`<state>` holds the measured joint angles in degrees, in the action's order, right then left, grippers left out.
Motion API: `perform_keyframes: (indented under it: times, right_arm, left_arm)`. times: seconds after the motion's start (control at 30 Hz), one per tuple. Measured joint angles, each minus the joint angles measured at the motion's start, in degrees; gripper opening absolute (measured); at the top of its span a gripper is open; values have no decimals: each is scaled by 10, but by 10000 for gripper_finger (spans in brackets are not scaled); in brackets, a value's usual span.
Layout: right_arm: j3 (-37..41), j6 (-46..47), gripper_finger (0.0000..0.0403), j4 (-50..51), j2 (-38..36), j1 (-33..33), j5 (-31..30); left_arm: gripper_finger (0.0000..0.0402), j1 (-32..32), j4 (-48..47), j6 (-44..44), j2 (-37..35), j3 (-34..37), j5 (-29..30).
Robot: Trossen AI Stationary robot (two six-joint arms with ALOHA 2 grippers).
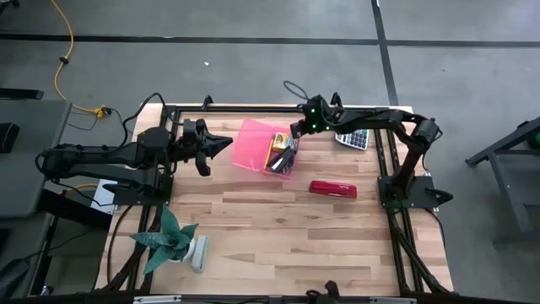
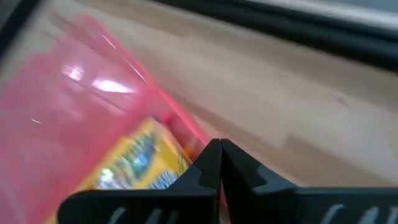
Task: Pack school essentials
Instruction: Adjust the pink supply box on the table
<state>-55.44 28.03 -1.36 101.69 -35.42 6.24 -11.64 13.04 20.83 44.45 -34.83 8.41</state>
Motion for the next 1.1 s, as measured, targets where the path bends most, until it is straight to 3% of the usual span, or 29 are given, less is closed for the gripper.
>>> perform_keyframes:
  times: [0.2,0.3,0.4,0.5,0.67,0.8,0.9,1.1]
  right_arm:
    - [0,1,0,-31,-36,-19,54]
    - [0,-22,0,21,-79,-12,52]
    - [0,-36,0,92,-119,3,29]
    - [0,-36,0,153,-145,20,25]
    - [0,-38,0,214,-150,57,5]
    - [0,-39,0,238,-150,77,-5]
    - [0,-33,0,238,-150,86,-6]
    - [0,-24,0,238,-150,96,-22]
  left_arm:
    - [0,0,-9,-9,0,0,46]
    - [0,-1,-71,8,0,0,129]
    - [0,-24,-158,87,24,0,191]
    - [0,-77,-200,130,70,0,133]
    - [0,-153,-178,135,198,-8,-101]
    - [0,-169,-232,107,300,-47,-199]
    - [0,-163,-306,74,361,-84,-191]
    - [0,-148,-409,29,419,-143,-111]
